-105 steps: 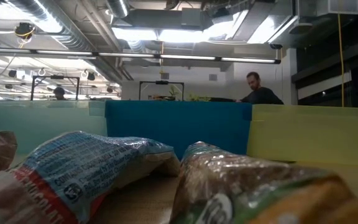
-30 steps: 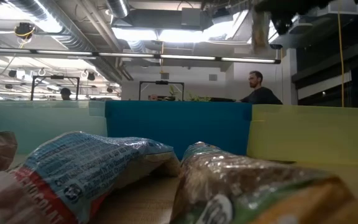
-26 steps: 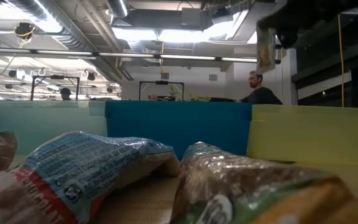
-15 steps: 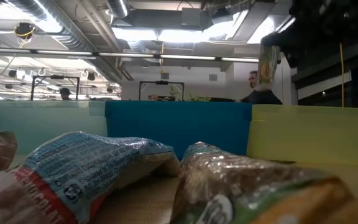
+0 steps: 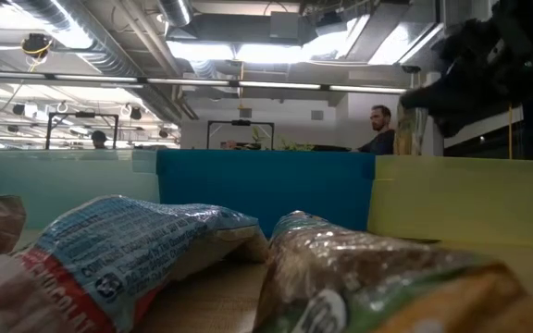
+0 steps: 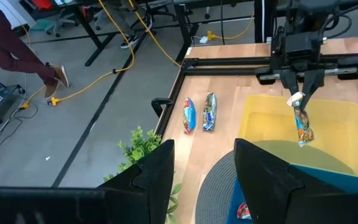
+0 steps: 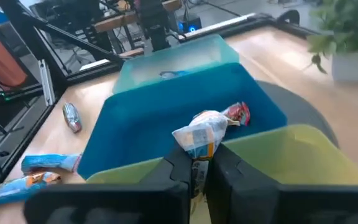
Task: Pick and place Granola Bars by type
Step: Put the yellow granola bar into the yellow bin
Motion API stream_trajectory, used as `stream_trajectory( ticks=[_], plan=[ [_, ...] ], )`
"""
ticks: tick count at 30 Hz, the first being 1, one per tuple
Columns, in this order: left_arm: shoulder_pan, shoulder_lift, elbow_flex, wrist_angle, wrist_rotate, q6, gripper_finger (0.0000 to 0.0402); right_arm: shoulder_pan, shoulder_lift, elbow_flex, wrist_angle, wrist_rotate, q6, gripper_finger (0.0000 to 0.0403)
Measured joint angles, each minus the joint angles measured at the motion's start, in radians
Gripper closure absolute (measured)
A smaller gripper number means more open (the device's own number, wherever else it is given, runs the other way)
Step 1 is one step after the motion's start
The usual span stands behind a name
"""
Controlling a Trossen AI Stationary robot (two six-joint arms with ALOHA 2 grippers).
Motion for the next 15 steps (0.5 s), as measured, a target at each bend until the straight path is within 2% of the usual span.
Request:
stream_trajectory(
  ticks=[5,15],
  plan=[
    [0.000,0.000,0.000,0.000,0.000,-0.001,0.0243,0.000,0.000,-0.053,0.023,0.018,0.032,0.0371],
    [0.000,0.000,0.000,0.000,0.000,-0.008,0.0243,0.000,0.000,-0.132,0.081,0.045,0.039,0.0377]
  ],
)
